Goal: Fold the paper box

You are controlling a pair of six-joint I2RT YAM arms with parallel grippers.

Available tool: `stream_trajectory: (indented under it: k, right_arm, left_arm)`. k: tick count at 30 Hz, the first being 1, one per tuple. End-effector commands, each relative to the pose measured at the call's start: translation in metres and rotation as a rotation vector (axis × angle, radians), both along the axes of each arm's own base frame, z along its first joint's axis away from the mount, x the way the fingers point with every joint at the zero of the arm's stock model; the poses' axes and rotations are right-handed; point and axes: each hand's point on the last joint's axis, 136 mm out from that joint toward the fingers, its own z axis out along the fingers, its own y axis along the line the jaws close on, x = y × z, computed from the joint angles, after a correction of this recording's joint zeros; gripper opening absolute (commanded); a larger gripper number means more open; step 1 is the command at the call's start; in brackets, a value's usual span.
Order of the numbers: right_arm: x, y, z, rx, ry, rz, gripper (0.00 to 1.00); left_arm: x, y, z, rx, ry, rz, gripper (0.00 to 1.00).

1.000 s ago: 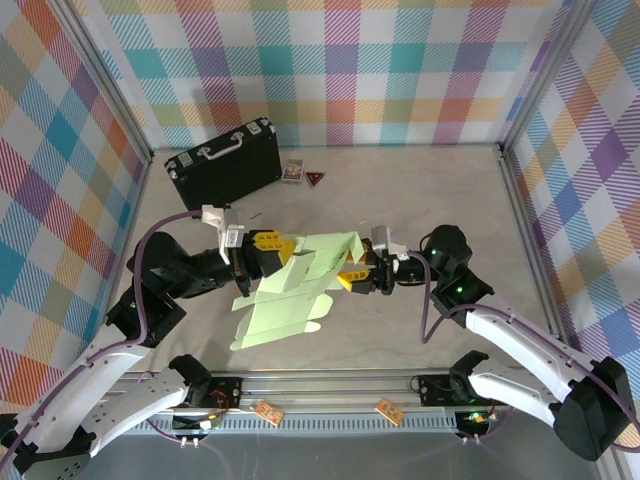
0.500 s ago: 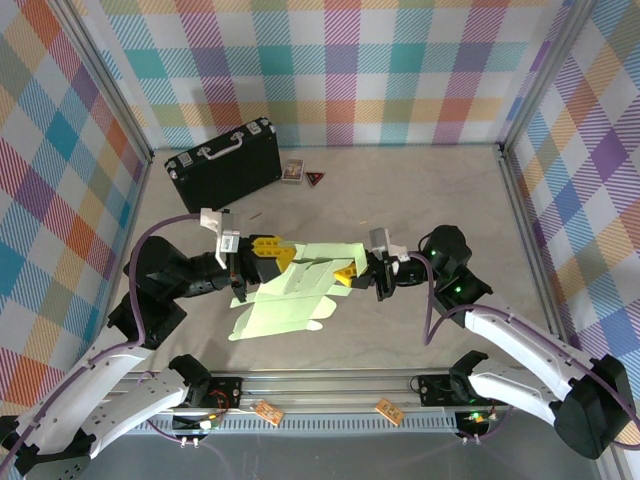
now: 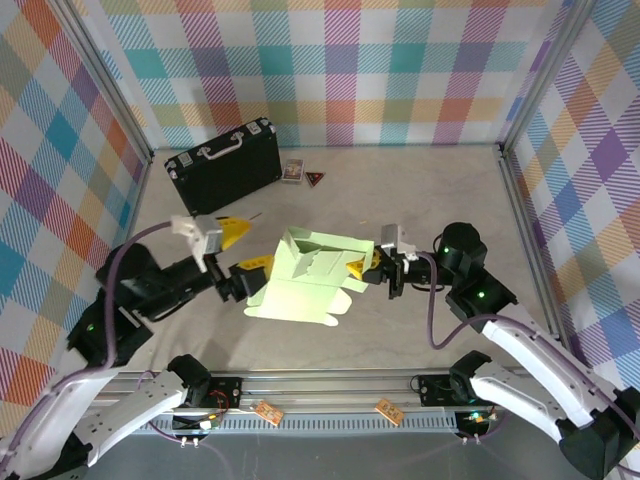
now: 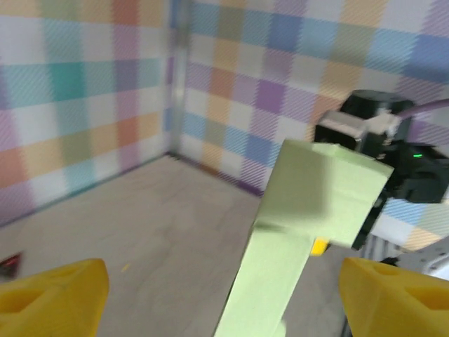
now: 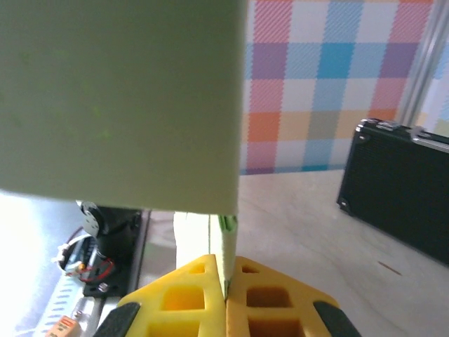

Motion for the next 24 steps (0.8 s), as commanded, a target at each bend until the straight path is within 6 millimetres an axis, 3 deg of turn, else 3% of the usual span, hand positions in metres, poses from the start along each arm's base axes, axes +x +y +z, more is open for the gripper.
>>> stream_trajectory:
  k: [1,6,10,15,18,22,24]
  right_arm:
    - [-0.009,-0.009,-0.002,-0.044,-0.094,0.000,0.00]
    - [-0.022,-0.011,-0.002,-0.062,-0.204,0.053,0.00]
    - [-0.029,-0.013,-0.007,-0.094,-0.294,0.093,0.00]
    - [-0.050,-0.015,-0.002,-0.031,-0.335,0.186,0.00]
    - [-0.060,-0.017,0.004,-0.004,-0.364,0.225,0.00]
    - [-0.068,-0.018,0.007,0.002,-0.368,0.268,0.00]
    - [-0.070,-0.019,0.008,0.009,-0.369,0.278,0.00]
  left_arm:
    - [-0.004,0.049,-0.027,0.200,-0.009,0.195,0.86]
    - [-0.018,0.058,-0.070,0.420,0.000,0.140,0.83]
    - [-0.014,0.056,-0.083,0.455,-0.043,0.131,0.77]
    - [-0.025,0.040,-0.108,0.542,-0.014,-0.013,0.73]
    - [-0.025,0.035,-0.116,0.574,0.006,-0.056,0.70]
    - [-0.051,0.022,-0.123,0.609,-0.063,-0.247,0.61]
    - [-0.056,0.020,-0.120,0.593,-0.095,-0.275,0.61]
